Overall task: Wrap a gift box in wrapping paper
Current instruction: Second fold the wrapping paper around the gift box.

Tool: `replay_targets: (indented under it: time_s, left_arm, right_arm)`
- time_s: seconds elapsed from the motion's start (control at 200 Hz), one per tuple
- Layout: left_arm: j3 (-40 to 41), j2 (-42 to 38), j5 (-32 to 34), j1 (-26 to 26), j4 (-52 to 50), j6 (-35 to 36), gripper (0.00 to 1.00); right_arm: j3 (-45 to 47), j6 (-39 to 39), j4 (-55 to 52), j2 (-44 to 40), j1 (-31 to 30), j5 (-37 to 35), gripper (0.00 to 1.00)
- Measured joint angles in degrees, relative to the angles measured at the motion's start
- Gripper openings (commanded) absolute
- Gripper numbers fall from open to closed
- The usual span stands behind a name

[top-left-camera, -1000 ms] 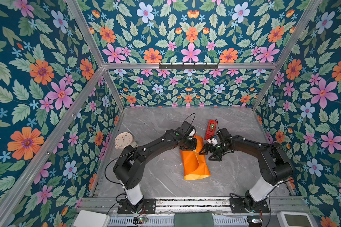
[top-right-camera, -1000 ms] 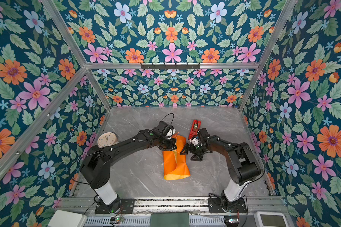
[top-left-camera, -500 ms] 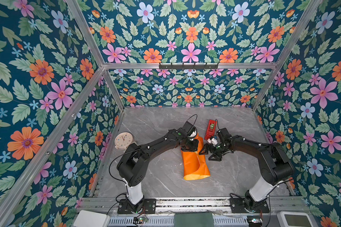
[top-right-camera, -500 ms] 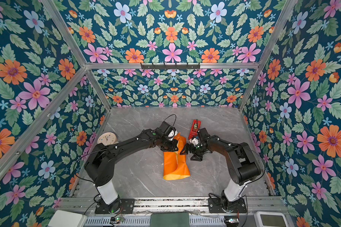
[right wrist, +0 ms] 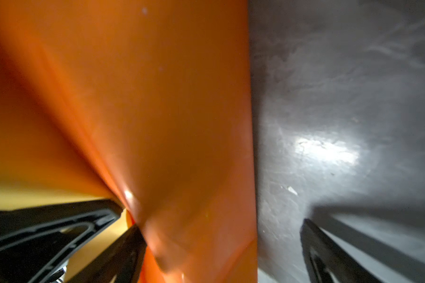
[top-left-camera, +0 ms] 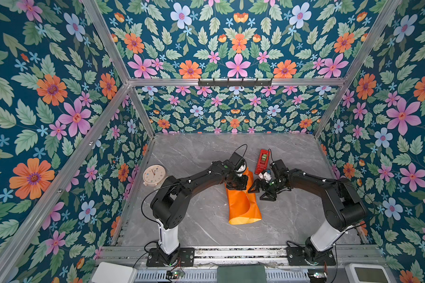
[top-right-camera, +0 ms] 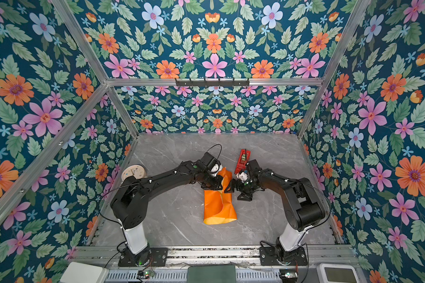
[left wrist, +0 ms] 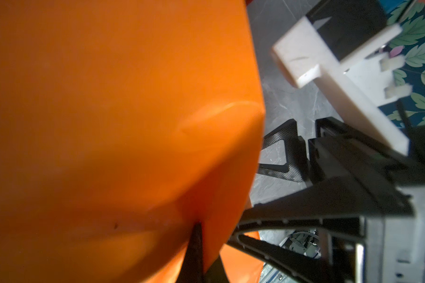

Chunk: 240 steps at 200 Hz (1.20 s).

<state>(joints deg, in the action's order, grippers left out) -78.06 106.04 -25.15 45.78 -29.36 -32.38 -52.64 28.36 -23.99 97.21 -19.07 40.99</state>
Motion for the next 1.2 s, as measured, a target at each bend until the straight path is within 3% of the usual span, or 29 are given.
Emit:
replay_targets:
  time_s: [0.27, 1.2]
  left_arm:
    - [-0.94, 1.05, -0.37, -0.2, -1.14, 2.36, 0.0]
    - [1.18, 0.33, -2.99, -1.88, 2.62, 0.44, 0.0]
  right_arm:
    - [0.09, 0.07, 0.09, -0.2, -0.04, -0.28, 0.95]
    - [0.59, 1.09, 0.42, -0.83, -0.37, -0.79, 0.95]
